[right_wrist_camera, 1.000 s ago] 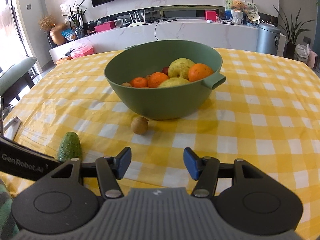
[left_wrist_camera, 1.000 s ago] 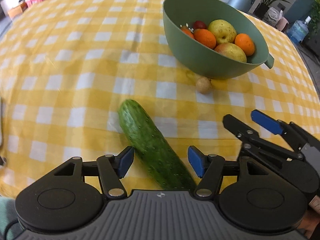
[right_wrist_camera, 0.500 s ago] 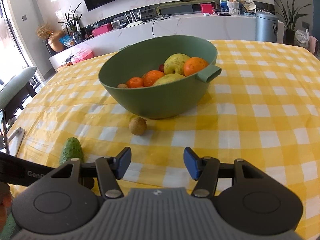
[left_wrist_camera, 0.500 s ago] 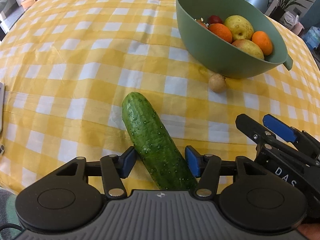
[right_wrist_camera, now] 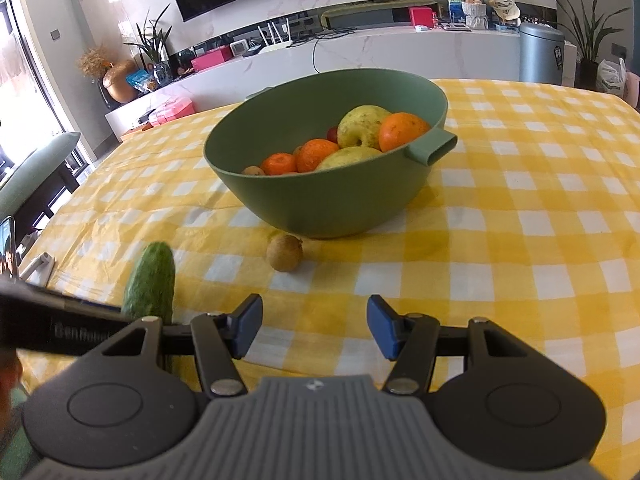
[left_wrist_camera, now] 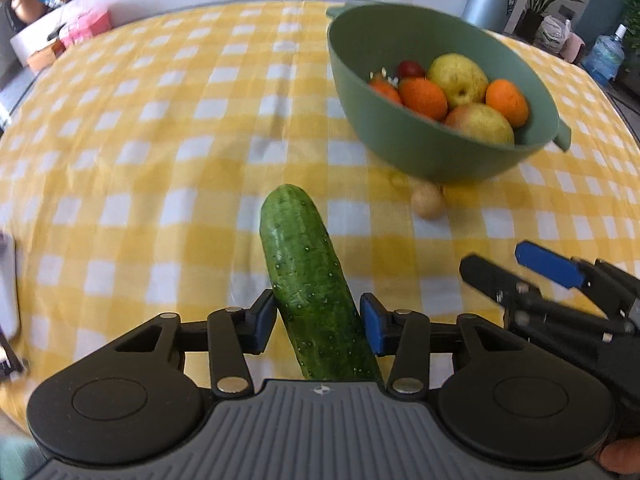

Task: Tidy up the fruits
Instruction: 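Move the left gripper to the green cucumber while the right gripper approaches the last kiwi, then close the left gripper on the cucumber while the right gripper grasps the kiwi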

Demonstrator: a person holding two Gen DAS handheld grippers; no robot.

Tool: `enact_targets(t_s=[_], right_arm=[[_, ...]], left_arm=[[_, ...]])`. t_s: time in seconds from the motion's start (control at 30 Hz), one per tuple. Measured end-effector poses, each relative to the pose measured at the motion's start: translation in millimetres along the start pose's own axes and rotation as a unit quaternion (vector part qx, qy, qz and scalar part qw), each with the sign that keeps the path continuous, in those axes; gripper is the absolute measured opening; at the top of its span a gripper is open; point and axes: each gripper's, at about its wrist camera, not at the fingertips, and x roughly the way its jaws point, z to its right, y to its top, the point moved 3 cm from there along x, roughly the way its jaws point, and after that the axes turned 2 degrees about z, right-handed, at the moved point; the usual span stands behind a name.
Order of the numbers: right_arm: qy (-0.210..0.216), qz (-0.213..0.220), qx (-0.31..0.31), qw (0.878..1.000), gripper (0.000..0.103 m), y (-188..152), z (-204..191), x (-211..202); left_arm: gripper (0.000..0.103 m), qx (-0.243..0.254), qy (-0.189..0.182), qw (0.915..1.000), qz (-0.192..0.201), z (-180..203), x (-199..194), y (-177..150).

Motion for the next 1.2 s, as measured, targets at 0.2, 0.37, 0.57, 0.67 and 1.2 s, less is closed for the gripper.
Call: enact_targets(t_s=[0.2, 0.37, 0.57, 0.67, 1.2], right_arm=[[0.009, 0.026, -0.025, 0.999, 0.055, 3.1, -6.7, 0.9], [0.002, 0.041, -0.046, 0.998, 0.051, 5.5, -12.1, 4.3], [-0.006, 0.041, -0.063, 0.997, 0.041, 9.1, -15.1, 13.5], [-0.01, 0.039, -0.076, 0.996, 0.038, 9.0, -19.5, 19.7], [-0.029, 0.037, -0.134, 0.99, 0.026, 8.6, -41.1, 53.4]], left_arm=[[0.05, 0.038, -0.002, 0.999, 0.023, -0.7, 5.9, 19.4], [0.05, 0.029, -0.034, 0.9983, 0.037, -7.2, 17.4, 20.2], [0.049, 0.016, -0.061, 0.9967, 0.051, -10.9, 24.4, 11.6], [0.049, 0.007, -0.068, 0.9963, 0.052, -13.0, 24.7, 10.6], [0.054, 0.011, -0.059, 0.9967, 0.056, -14.9, 24.2, 8.9]])
